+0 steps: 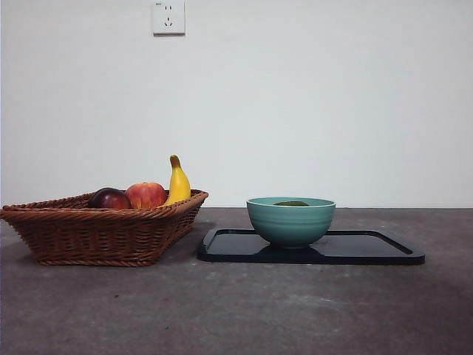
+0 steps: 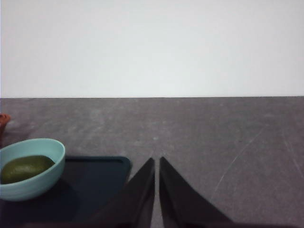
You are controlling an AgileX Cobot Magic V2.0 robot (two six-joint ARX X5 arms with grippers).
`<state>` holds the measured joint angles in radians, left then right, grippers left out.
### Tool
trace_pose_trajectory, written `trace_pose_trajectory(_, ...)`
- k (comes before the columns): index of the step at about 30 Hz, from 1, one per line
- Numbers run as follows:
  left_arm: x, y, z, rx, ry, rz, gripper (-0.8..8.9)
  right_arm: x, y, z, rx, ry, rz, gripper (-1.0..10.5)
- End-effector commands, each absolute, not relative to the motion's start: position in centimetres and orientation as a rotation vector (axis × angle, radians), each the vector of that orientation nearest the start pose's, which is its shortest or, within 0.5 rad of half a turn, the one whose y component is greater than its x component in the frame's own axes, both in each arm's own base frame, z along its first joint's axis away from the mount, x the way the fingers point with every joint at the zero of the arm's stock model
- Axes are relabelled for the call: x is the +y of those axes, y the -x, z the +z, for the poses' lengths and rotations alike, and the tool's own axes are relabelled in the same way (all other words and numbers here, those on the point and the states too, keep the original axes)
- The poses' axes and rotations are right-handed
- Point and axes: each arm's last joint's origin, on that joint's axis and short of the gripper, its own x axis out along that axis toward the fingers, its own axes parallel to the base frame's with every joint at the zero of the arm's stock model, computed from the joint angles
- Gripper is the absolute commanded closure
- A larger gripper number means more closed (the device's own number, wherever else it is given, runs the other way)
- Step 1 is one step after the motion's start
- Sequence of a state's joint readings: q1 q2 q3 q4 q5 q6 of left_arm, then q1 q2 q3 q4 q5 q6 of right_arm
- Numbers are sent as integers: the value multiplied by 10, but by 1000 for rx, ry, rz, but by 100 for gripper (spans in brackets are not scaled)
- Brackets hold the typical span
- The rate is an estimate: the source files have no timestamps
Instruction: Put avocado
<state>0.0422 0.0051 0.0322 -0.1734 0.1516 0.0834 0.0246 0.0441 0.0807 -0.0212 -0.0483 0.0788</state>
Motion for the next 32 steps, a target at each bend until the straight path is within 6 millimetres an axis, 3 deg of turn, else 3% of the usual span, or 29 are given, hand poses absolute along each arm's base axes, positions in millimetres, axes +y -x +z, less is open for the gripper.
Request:
trace_pose_trajectory(1, 0, -96, 150, 168, -57, -110, 805, 3, -97, 177, -31, -86, 65, 938)
trace_pose_trajectory(10, 0, -96, 150, 168, -56, -110, 805, 2, -97, 163, 32, -104, 13, 938)
trace_pose_trajectory(17, 0, -96, 150, 168, -56, -110, 805, 2, -96, 149, 178, -103, 7, 938)
trace_pose_trajectory(32, 0, -96, 150, 168, -56, -110, 805, 2, -96, 152, 151, -115, 8, 938)
